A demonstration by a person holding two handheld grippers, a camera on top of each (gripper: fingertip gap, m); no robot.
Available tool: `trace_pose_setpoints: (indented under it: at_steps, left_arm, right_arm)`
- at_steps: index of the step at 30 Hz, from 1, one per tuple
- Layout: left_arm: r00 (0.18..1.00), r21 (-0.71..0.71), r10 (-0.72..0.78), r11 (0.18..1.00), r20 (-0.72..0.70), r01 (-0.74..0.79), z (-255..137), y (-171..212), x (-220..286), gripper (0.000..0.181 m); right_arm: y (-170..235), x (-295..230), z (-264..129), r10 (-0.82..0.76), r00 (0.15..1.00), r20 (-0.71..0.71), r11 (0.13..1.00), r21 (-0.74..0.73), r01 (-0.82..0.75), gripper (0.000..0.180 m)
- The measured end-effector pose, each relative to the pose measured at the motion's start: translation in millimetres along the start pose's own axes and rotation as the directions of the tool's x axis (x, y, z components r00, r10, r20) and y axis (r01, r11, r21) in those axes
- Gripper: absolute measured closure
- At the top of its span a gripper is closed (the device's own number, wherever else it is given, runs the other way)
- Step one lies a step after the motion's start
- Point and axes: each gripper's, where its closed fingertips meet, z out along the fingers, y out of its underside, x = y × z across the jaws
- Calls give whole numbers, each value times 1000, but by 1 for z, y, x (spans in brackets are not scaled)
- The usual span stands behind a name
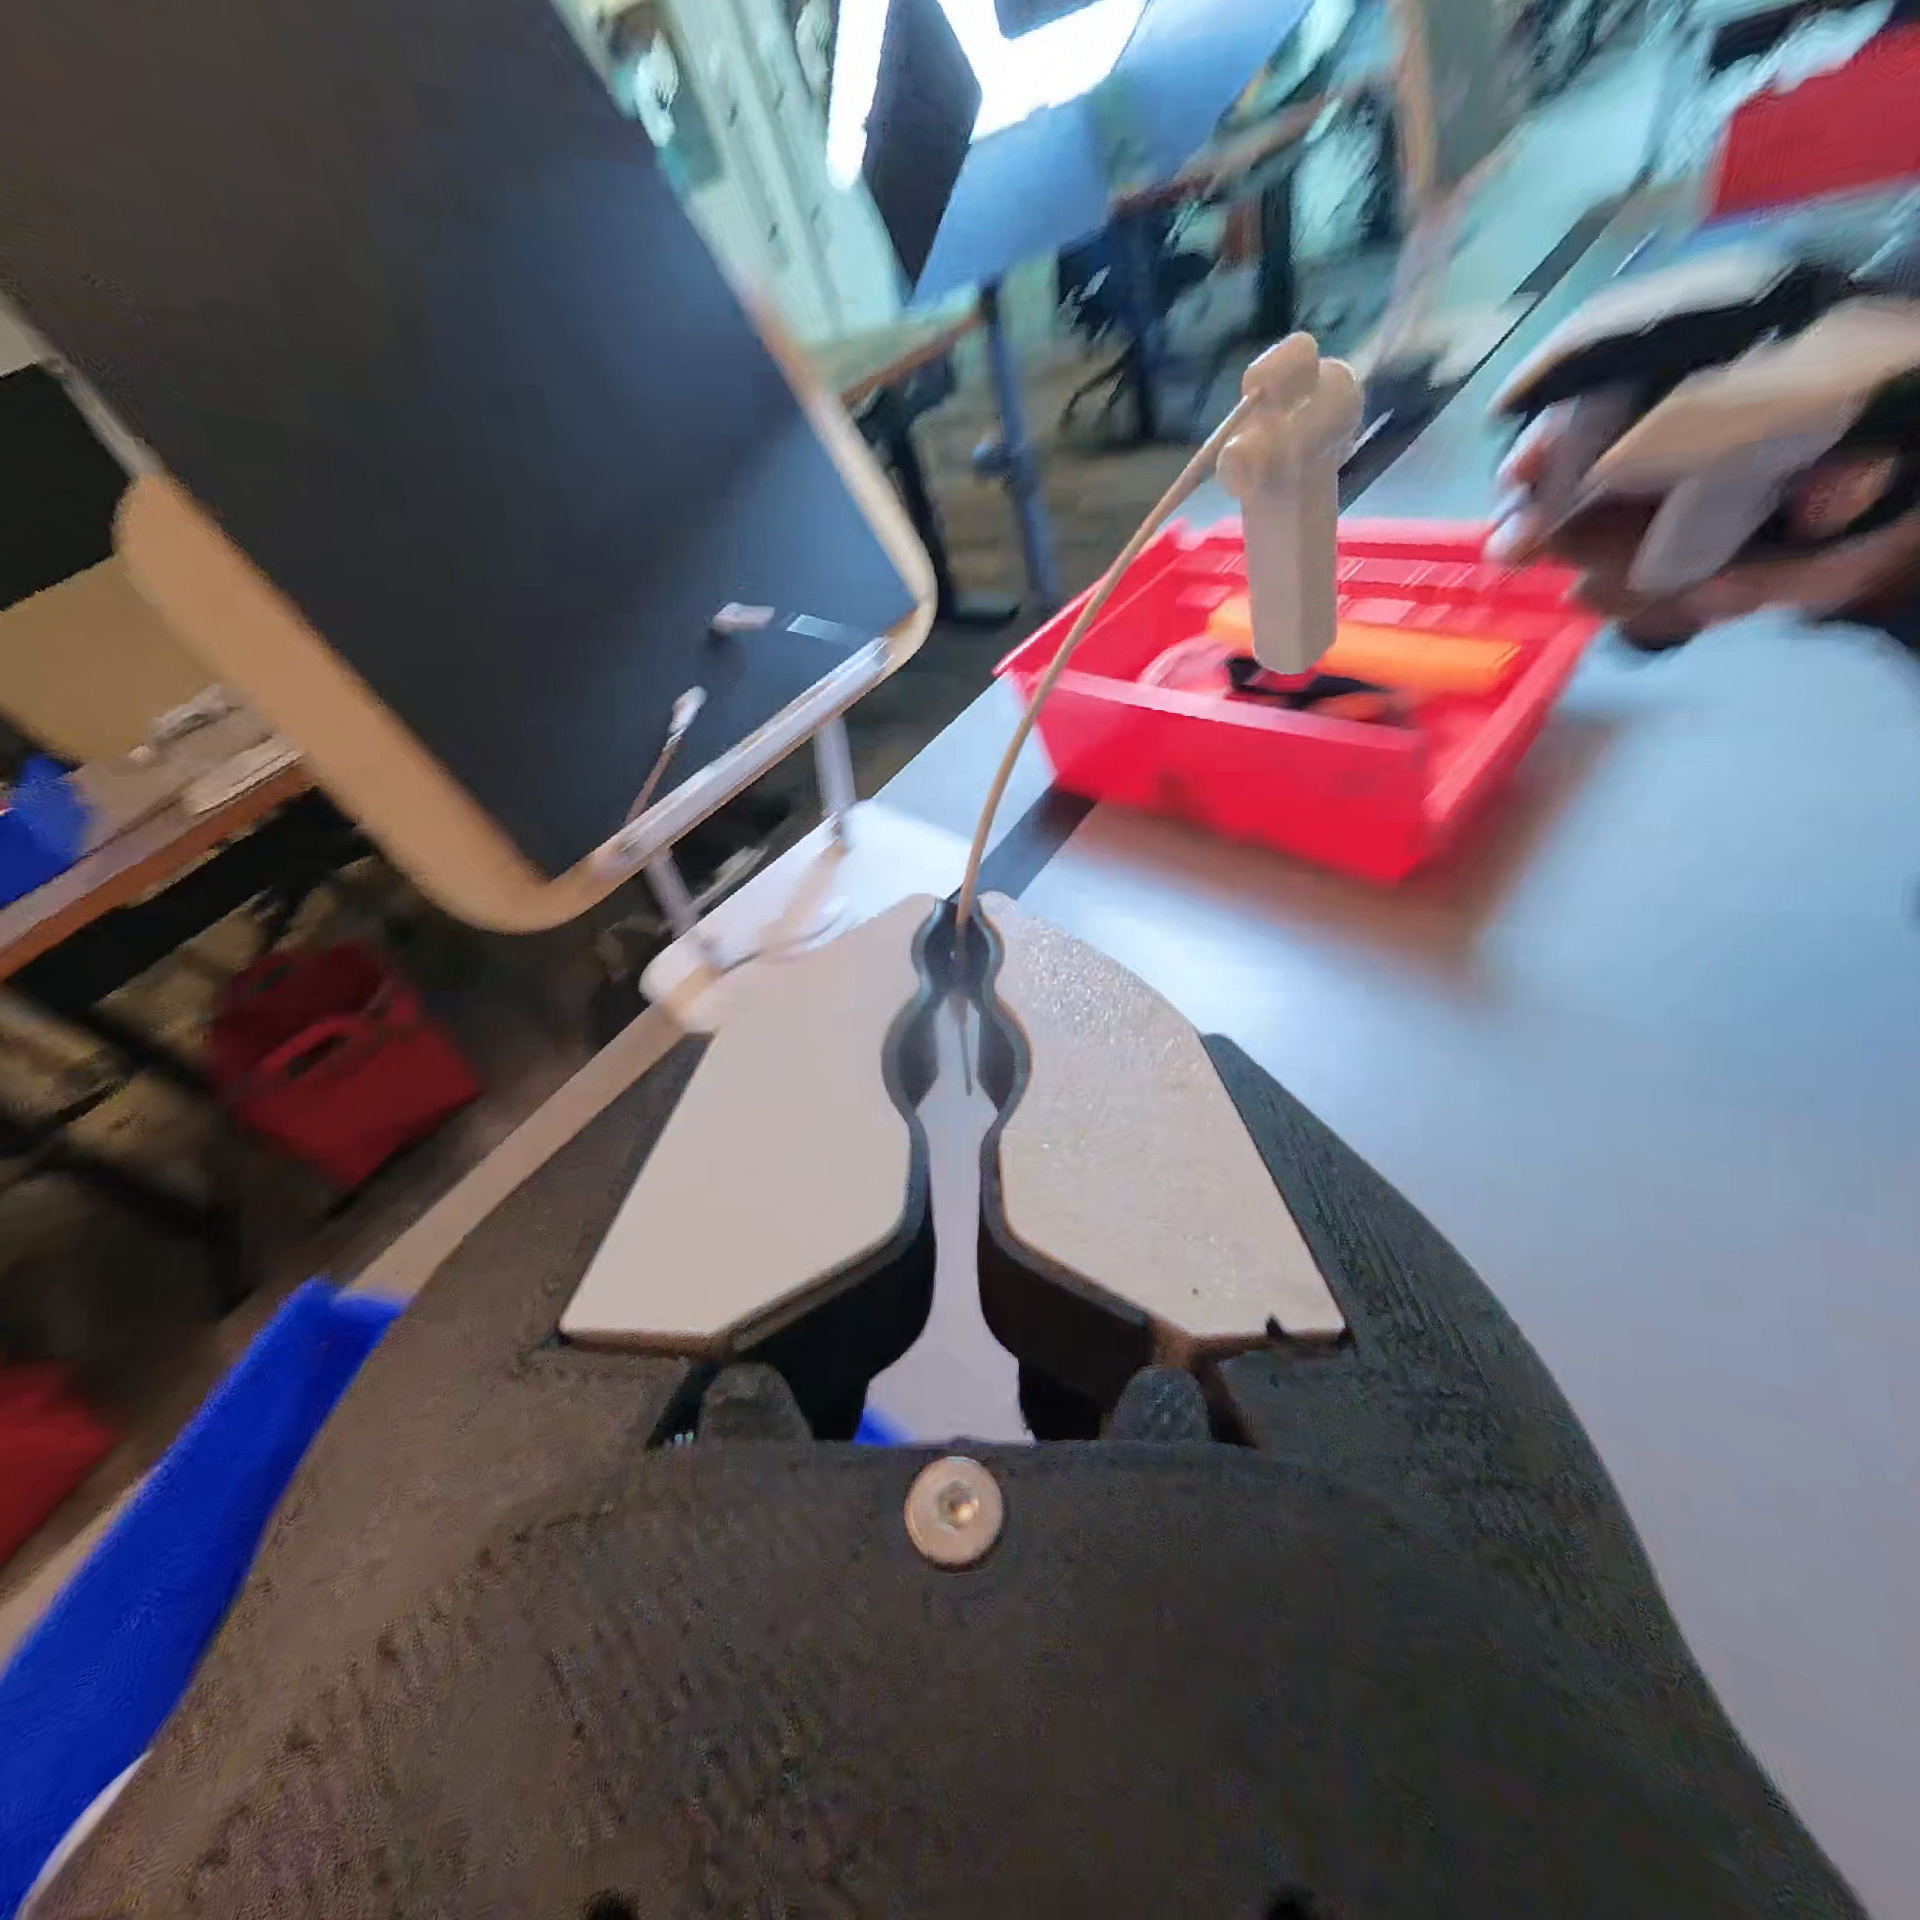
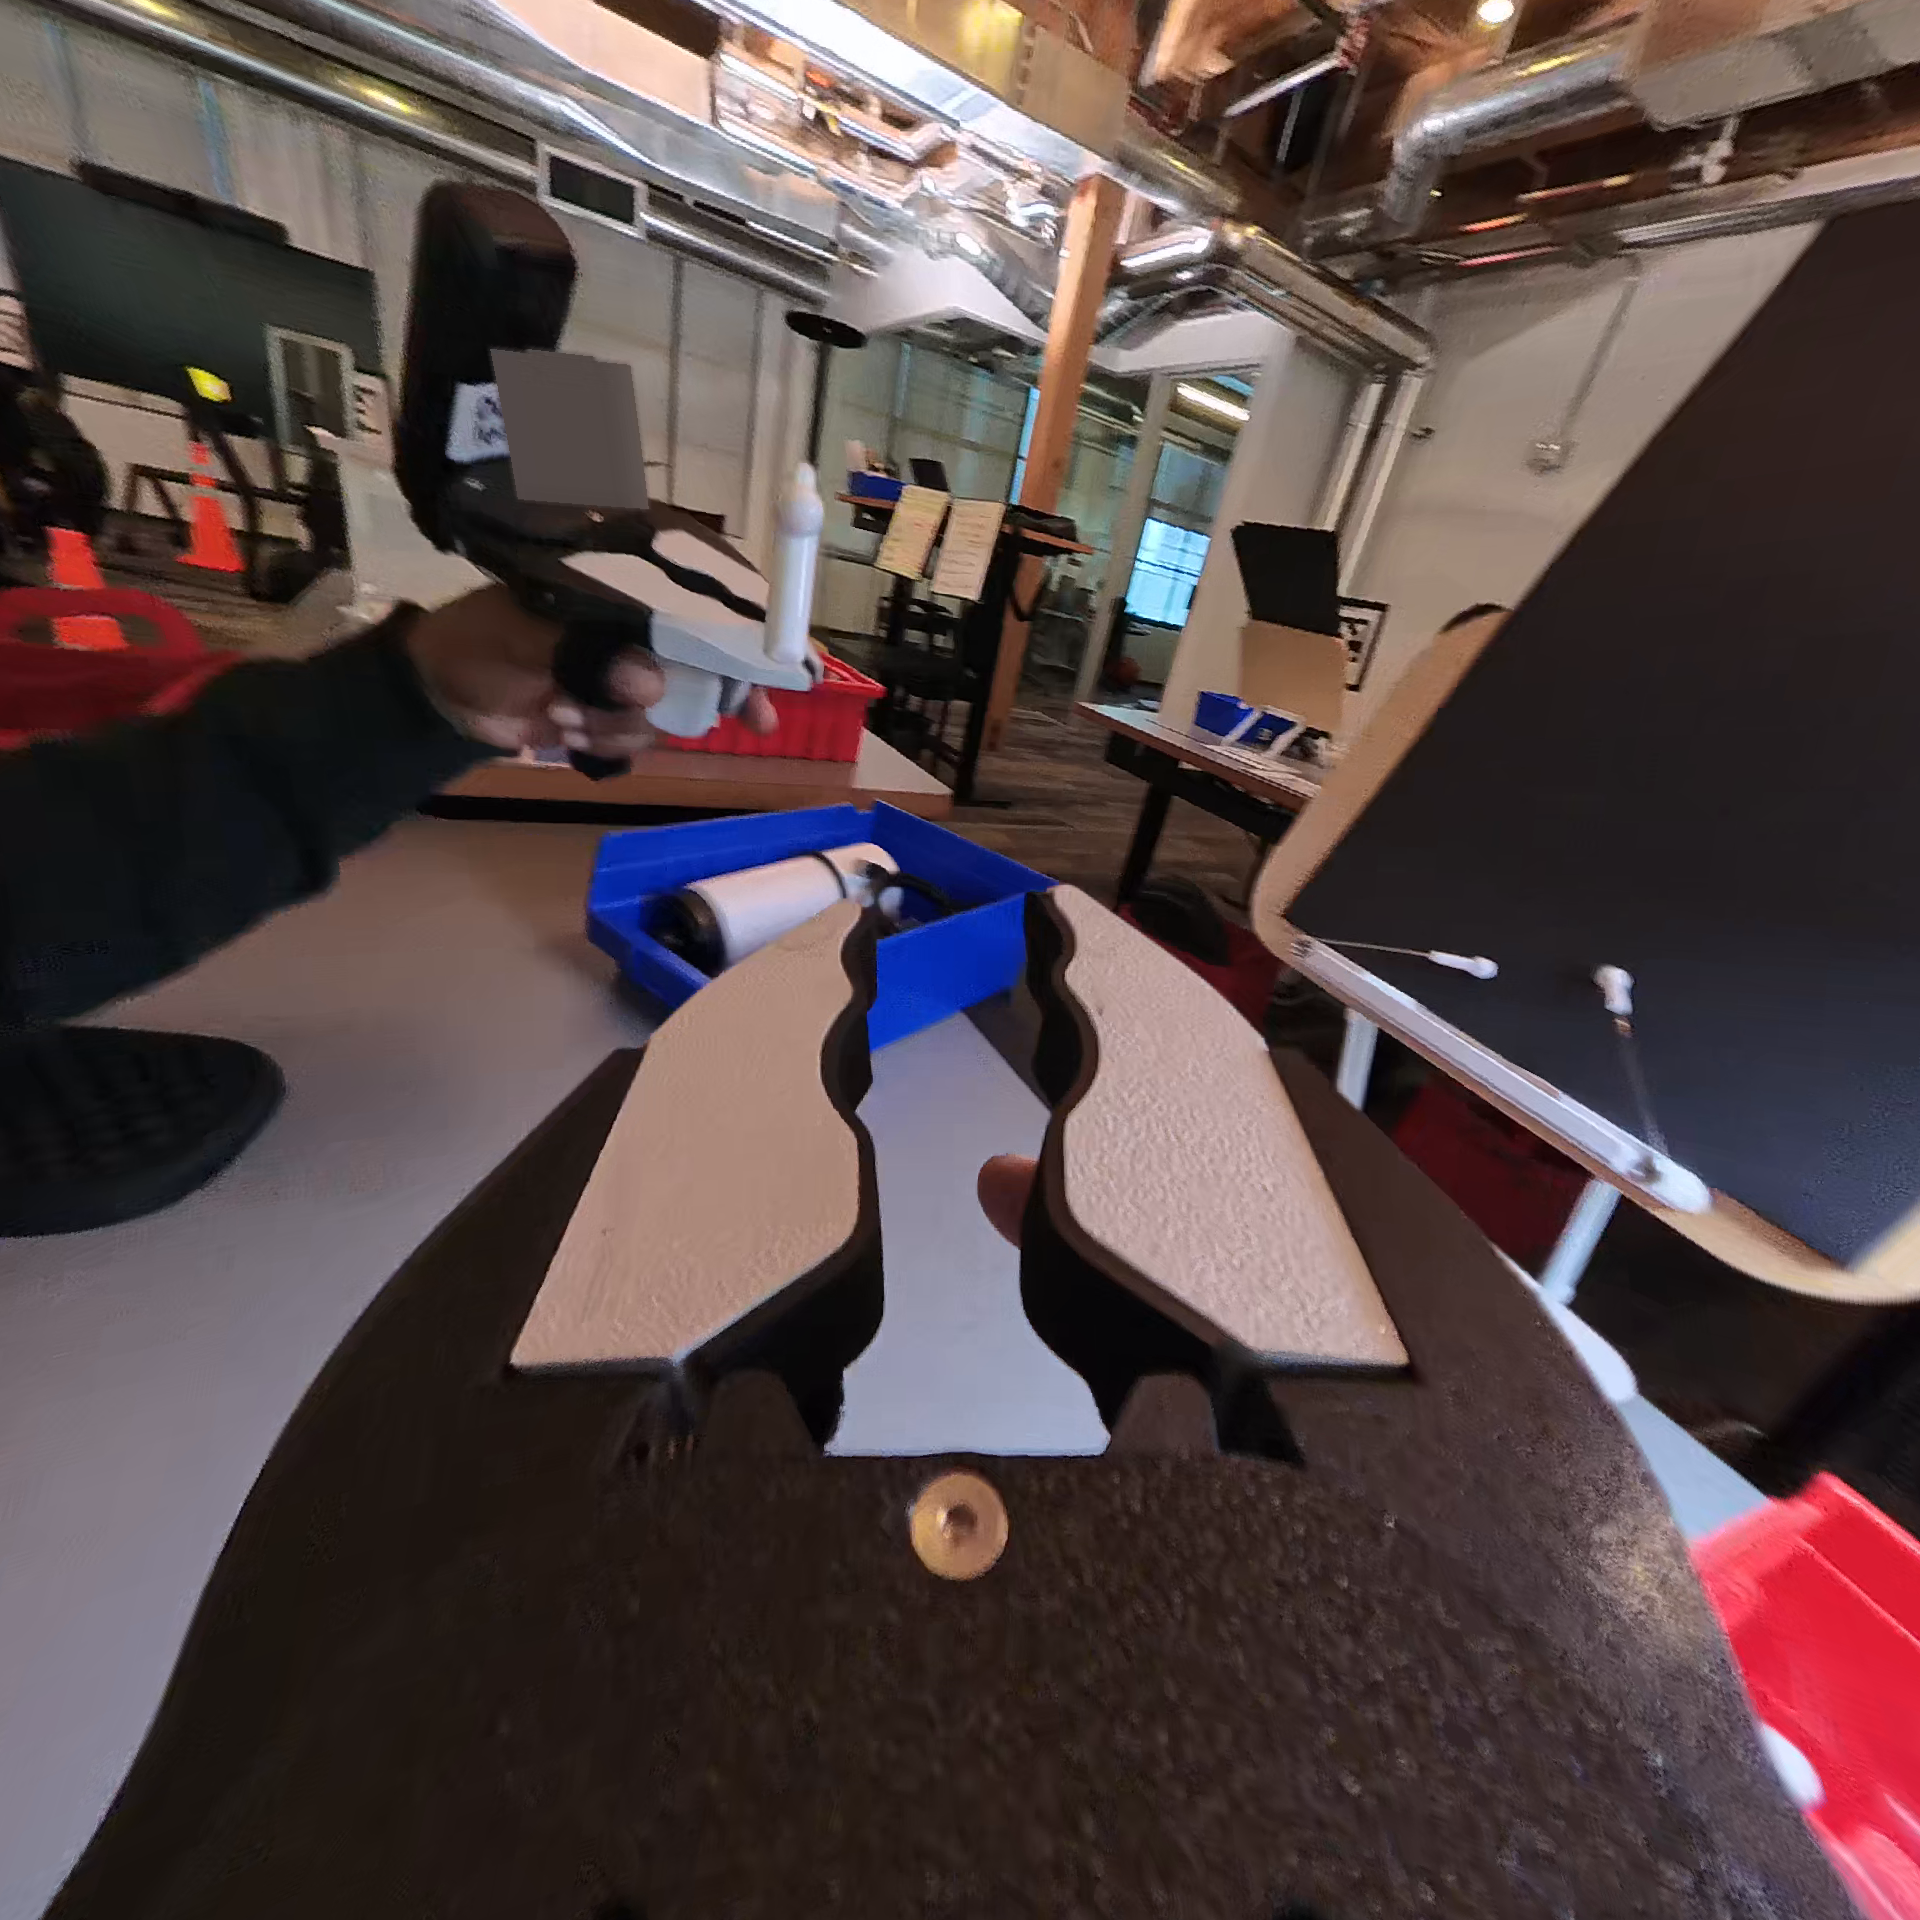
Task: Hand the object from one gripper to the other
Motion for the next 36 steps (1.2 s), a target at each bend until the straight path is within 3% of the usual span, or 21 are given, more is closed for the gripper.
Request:
trace_pose_setpoints:
  at_steps: [7,12,16,20,21,25,27,29,32,36]
  left_arm:
    - [983,156,-121,977,-141,143,27,-19,54,179]
    - [980,124,-145,979,-136,162,46,1,60,179]
    - [975,102,-164,978,-152,180,58,12,67,179]
    - [966,78,-183,977,-183,200,69,22,75,179]
    - [964,70,-184,977,-191,200,71,24,78,179]
    - [950,54,-188,977,-250,208,72,28,86,178]
    - [950,78,-181,975,-254,206,67,23,84,156]
    - [954,100,-167,975,-248,197,60,16,82,145]
    - [938,106,-209,964,-276,246,54,5,87,148]
    - [857,151,-346,891,-382,427,52,-18,106,151]
  right_arm:
    - [-18,-45,28,126,984,125,983,116,-141,139]
    - [-14,-56,38,273,942,196,949,109,-297,130]
    - [2,-46,46,326,936,134,935,101,-340,130]
    - [5,-29,40,334,940,69,926,159,-341,167]
    - [7,-25,39,324,945,50,934,142,-328,167]
    - [11,-15,31,192,981,-12,981,43,-191,168]
    - [16,-13,26,88,996,-32,993,-72,-90,168]
    - [13,0,17,-95,986,-139,988,-132,76,168]
    - [9,10,11,-369,897,-244,920,-237,313,167]
    - [3,8,15,-649,685,-330,760,-323,564,168]
